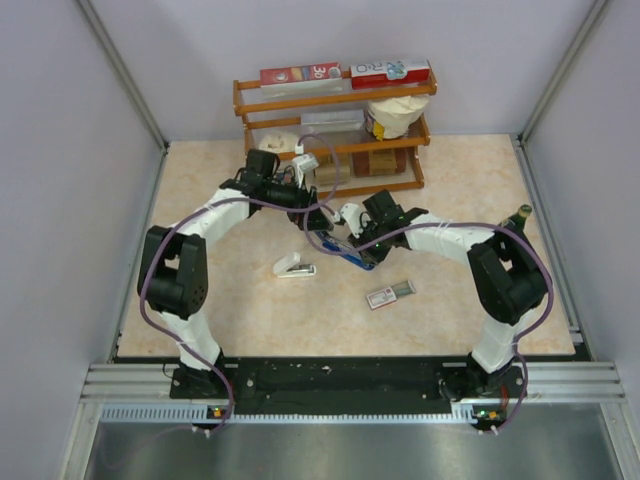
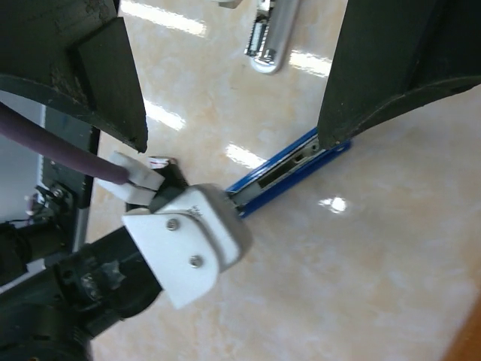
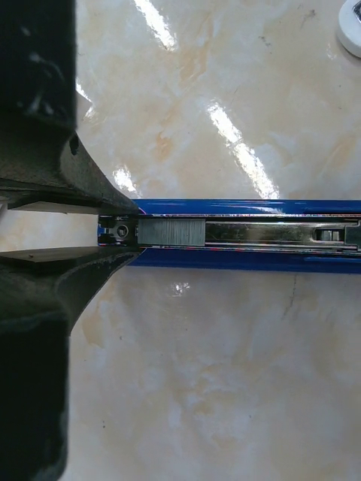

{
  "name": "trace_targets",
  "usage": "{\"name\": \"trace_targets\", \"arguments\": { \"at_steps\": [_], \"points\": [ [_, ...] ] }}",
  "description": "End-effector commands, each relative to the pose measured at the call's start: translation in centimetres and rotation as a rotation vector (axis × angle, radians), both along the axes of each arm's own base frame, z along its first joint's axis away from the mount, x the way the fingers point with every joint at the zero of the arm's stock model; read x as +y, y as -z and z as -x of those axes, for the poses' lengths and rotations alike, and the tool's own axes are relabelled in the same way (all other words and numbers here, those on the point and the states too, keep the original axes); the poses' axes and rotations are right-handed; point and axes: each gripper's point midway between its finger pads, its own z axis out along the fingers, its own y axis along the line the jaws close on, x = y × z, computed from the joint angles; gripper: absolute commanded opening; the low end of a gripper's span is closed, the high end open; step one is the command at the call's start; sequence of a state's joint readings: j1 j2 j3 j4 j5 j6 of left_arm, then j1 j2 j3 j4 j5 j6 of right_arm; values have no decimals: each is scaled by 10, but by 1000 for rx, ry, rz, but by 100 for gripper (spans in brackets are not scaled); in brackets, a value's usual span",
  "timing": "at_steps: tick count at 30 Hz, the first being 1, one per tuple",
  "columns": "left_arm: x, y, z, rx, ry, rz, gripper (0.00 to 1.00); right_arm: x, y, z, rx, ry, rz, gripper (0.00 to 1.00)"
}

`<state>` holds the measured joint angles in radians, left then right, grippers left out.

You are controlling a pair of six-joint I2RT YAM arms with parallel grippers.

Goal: Load the staples into the stapler

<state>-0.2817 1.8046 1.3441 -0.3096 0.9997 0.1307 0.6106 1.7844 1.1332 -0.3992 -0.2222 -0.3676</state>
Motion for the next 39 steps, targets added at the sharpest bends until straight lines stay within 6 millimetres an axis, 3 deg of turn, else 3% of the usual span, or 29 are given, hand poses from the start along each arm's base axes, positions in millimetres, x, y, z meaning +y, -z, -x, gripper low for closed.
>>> {"name": "trace_targets", "arguments": {
  "at_steps": [1,9,16,19,27,32,39],
  "points": [
    [-14,-28,27,-13,103,91,98,5,5,-6,-9,-25,1,0],
    [-7,-51,27,-93,84,113,97,5,6,-6,-8,-22,4,0],
    [15,-98,22,-208,16,195,99,5,7,-6,-8,-20,5,0],
    [28,-86,3,-220,-100,131,99,5,6,-6,-9,-22,3,0],
    [51,-22,-45,-116,-317,-40,99,5,6,-5,-6,-22,1,0],
    [57,-12,-59,-114,-366,-78,99,5,6,-5,-6,-24,1,0],
    [56,-10,-57,-110,-360,-75,99,6,6,-6,-8,-23,1,0]
  ]
}}
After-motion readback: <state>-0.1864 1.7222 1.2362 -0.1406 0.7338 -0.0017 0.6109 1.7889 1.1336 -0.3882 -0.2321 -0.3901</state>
